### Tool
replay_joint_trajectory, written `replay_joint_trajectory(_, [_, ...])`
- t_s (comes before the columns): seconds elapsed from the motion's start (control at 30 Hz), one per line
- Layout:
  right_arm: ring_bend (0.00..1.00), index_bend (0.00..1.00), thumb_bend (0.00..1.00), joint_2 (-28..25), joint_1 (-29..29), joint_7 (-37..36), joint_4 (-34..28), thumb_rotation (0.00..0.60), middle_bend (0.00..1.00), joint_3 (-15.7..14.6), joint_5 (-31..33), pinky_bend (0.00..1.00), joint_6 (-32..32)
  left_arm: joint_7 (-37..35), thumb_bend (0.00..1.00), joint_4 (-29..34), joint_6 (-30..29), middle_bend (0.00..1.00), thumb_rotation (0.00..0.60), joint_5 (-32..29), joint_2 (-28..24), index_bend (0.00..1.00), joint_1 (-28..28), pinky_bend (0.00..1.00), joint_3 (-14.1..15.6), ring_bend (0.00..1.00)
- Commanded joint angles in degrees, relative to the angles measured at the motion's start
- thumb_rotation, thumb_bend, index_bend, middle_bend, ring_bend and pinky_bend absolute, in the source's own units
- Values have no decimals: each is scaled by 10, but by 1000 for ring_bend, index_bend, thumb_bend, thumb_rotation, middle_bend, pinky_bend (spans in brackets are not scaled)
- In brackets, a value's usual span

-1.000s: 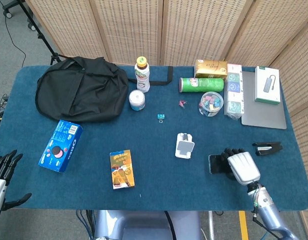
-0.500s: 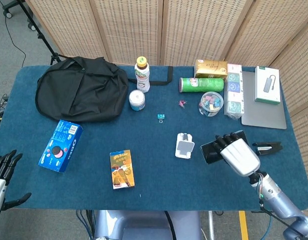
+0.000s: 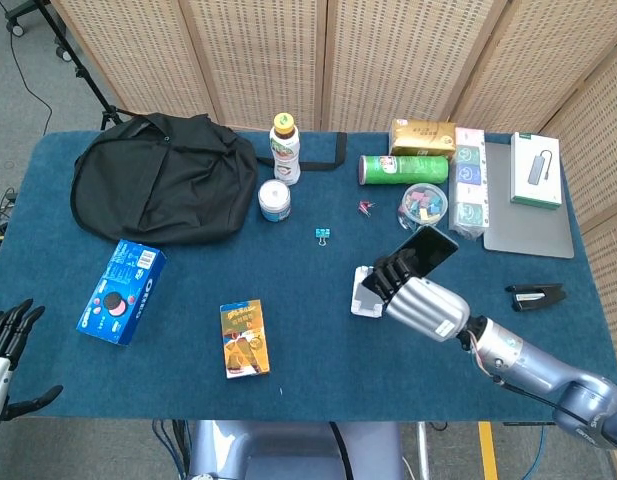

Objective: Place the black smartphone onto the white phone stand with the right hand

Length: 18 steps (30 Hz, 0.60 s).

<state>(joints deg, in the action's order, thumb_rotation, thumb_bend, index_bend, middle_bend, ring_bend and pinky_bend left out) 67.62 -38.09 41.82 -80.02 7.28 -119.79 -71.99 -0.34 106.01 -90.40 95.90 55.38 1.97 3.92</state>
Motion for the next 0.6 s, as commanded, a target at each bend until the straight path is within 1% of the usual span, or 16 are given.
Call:
replay_joint_trajectory(0.03, [453,456,234,19,-17,36,19,600,521,-12,-25,460,26,0,0,0,2,0,600,0,-1,0,-1,0,0,0])
replay_joint_trajectory(0.13, [453,456,234,31,-27,64,33,600,521,-26,-43,460,50,0,0,0,8,0,600,-1,-1,0,-4,0,1,0])
replay_joint_trajectory(0.3, [453,457,234,50,-35,78,51,600,518,-33,-52,460,53,-10,0,1,5,0,600,2,-4,0,-4,0,2,0])
replay_joint_trajectory(0.4, [448,457,235,62,-43,79,74,600,512,-36,-69,460,34,-12,0,0,2,0,600,2,-5,0,-3,0,1,0])
replay_joint_trajectory(0.5, [413,457,247,79,-49,74,107,600,502,-42,-86,458,8,-11,0,1,3,0,600,-1,-5,0,-3,0,0,0])
replay_joint_trajectory(0.6, [383,457,258,98,-52,70,143,600,498,-47,-100,419,-21,-9,0,2,3,0,600,-2,-4,0,-3,0,0,0])
